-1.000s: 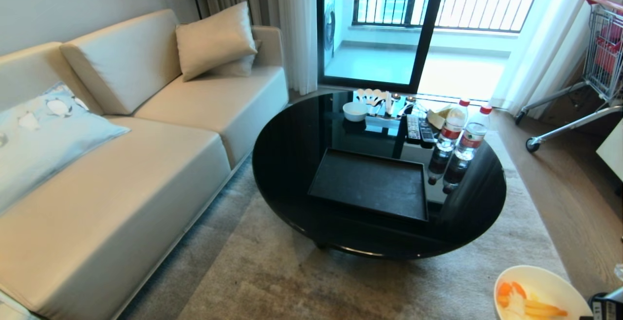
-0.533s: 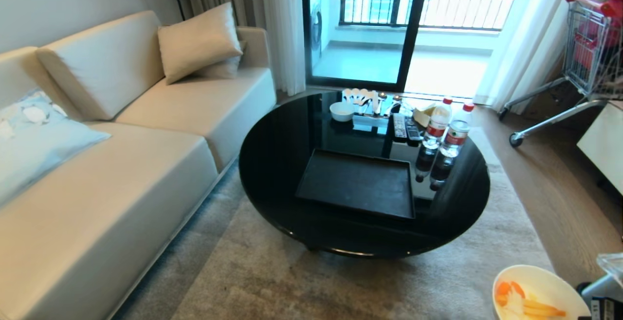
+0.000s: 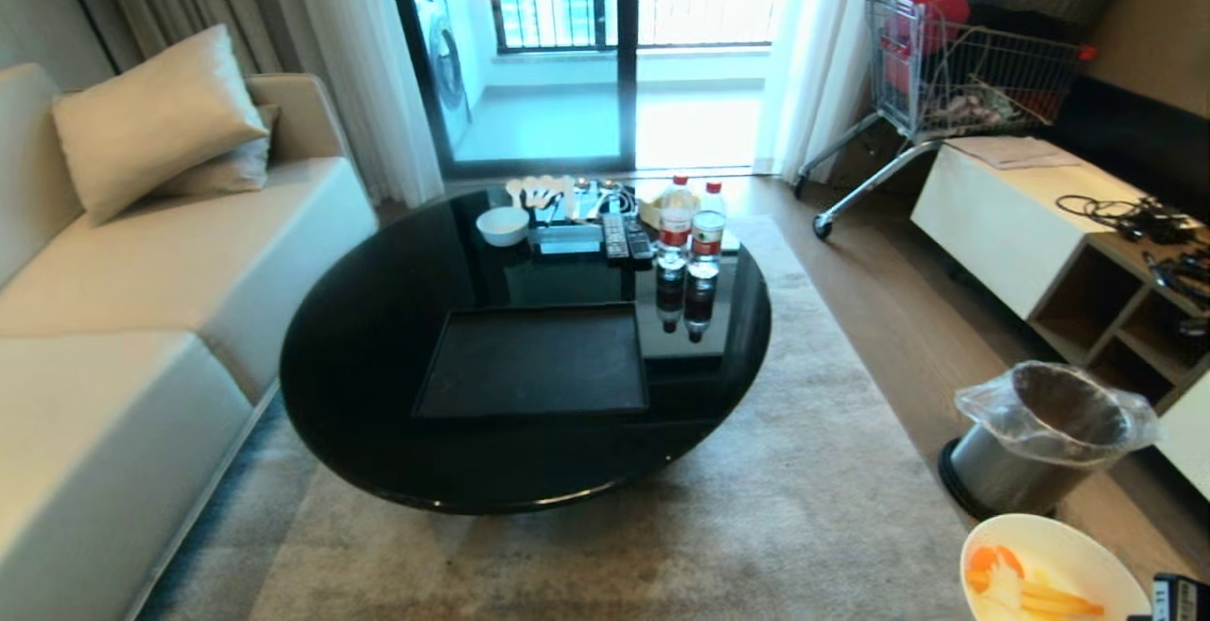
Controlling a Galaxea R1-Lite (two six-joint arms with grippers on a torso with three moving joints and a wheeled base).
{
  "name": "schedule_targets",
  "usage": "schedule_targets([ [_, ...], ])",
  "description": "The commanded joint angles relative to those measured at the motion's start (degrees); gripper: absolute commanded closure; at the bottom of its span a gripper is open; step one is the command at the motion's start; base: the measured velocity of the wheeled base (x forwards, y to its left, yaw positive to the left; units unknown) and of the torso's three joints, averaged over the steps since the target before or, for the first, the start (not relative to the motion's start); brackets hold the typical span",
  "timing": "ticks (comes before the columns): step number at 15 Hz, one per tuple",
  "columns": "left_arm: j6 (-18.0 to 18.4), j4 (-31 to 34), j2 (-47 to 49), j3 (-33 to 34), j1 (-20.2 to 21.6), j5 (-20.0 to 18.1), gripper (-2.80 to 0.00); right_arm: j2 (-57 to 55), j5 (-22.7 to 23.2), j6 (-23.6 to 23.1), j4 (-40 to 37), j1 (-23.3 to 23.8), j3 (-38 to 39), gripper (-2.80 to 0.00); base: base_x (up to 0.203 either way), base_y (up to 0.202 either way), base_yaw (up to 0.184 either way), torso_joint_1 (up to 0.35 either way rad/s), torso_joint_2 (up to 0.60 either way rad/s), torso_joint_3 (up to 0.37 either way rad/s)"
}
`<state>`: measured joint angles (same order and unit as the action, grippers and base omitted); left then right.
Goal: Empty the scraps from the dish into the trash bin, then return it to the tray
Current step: Move the bowl over the trash can
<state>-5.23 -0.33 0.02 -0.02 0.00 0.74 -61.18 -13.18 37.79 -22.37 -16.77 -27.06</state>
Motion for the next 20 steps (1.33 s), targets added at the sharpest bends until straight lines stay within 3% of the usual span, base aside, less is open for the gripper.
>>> schedule_targets([
  [1, 0.0, 0.0, 0.0, 0.0, 0.0, 0.0, 0.00, 0.0, -0.1, 0.5, -0.1, 0.0, 0.0, 0.00, 0.001, 0.010, -0.165, 0.002, 0.00, 0.007],
  [20, 0.0, 0.0, 0.0, 0.0, 0.0, 0.0, 0.00, 0.4, -0.8, 2.6, -0.6, 2.2, 0.1, 0.00, 0.001, 0.011, -0.166, 0.002, 0.00, 0.004],
])
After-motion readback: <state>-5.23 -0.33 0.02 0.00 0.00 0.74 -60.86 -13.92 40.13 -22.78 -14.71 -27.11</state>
